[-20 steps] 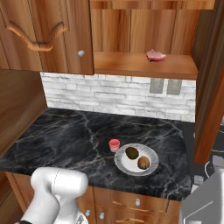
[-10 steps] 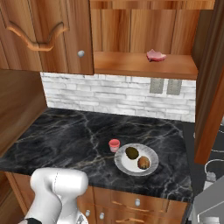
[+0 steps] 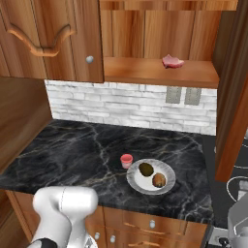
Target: Pick the avocado and bread from the counter and place them on the plate. Then pick the jam from the cabinet and place it next to the plate. Lastly close the cabinet door.
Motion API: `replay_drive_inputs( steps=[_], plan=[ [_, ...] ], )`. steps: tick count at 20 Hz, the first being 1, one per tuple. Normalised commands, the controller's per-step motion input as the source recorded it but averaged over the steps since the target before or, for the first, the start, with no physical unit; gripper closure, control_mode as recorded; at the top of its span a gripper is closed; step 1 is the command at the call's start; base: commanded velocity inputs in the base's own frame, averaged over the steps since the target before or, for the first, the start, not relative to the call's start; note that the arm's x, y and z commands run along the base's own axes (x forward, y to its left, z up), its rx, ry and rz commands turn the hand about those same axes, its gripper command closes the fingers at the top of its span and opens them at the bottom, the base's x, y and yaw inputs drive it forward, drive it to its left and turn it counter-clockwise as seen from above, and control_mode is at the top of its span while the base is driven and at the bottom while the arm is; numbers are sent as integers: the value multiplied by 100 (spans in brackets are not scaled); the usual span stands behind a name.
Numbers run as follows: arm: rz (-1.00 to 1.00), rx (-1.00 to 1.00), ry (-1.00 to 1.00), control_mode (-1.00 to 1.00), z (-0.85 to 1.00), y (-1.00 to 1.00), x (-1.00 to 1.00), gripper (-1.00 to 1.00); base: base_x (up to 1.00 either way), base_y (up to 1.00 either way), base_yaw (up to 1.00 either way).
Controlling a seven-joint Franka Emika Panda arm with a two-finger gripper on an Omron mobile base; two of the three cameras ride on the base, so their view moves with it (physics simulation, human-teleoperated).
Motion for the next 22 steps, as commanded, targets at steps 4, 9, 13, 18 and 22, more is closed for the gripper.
replay_drive_inputs(
  steps=[4, 9, 13, 18, 22],
  plan=[
    [6, -8, 0, -100, 0, -15, 25, -100, 0, 0, 0],
    [7, -2, 0, -100, 0, -14, 42, -100, 0, 0, 0],
    [6, 0, 0, -100, 0, -15, 54, -100, 0, 0, 0],
    [7, 0, 0, -100, -13, -2, 47, -100, 0, 0, 0],
    [9, -1, 0, -100, -36, 15, 31, -100, 0, 0, 0]
  ],
)
